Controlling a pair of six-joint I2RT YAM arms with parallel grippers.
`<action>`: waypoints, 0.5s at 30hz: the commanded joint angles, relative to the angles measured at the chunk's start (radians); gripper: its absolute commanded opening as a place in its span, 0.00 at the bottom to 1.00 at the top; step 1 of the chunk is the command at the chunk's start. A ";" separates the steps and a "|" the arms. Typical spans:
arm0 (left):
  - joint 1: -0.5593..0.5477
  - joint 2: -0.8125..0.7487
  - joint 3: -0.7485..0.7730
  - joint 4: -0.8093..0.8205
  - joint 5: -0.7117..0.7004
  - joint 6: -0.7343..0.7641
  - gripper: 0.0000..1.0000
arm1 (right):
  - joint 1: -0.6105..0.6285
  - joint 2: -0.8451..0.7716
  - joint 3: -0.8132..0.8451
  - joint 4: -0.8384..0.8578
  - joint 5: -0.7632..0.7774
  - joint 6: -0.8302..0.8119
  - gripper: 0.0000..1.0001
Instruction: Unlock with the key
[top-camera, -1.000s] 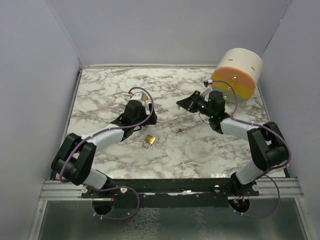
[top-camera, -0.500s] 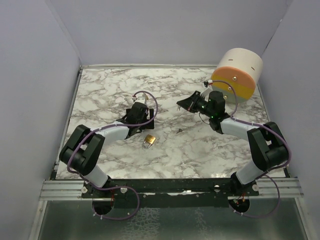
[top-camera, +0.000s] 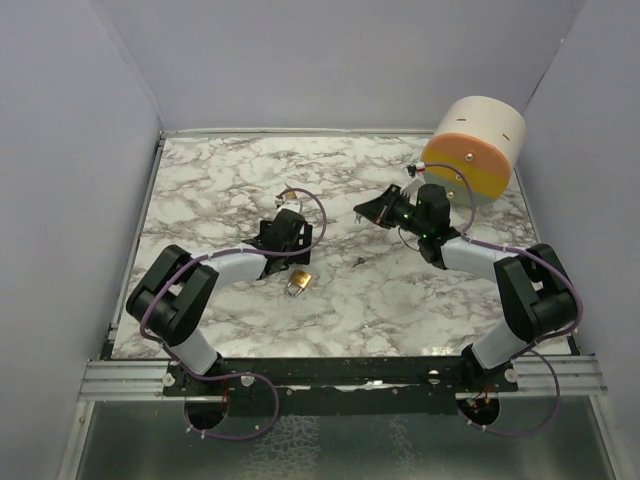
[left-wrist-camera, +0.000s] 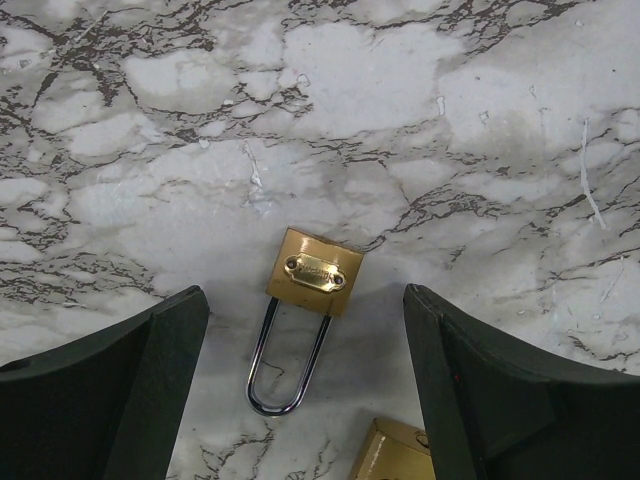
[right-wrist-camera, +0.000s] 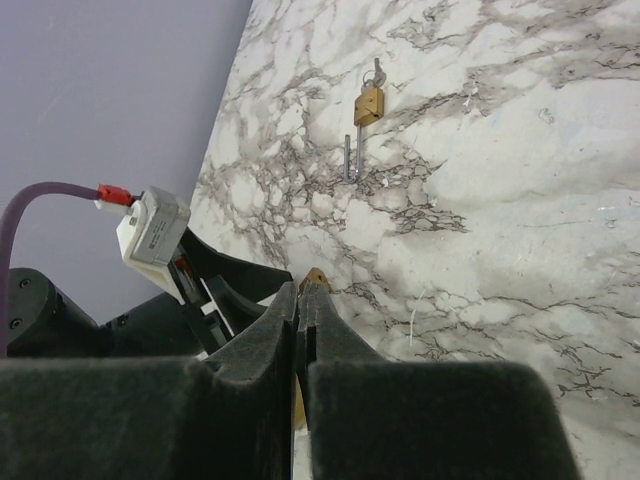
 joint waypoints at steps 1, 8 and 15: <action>-0.020 0.027 0.031 -0.032 -0.061 0.014 0.81 | -0.004 -0.030 -0.010 0.002 0.024 -0.018 0.01; -0.031 0.059 0.045 -0.034 -0.068 0.020 0.74 | -0.005 -0.031 -0.005 -0.008 0.021 -0.020 0.01; -0.034 0.069 0.053 -0.042 -0.061 0.020 0.60 | -0.004 -0.031 -0.002 -0.016 0.021 -0.023 0.01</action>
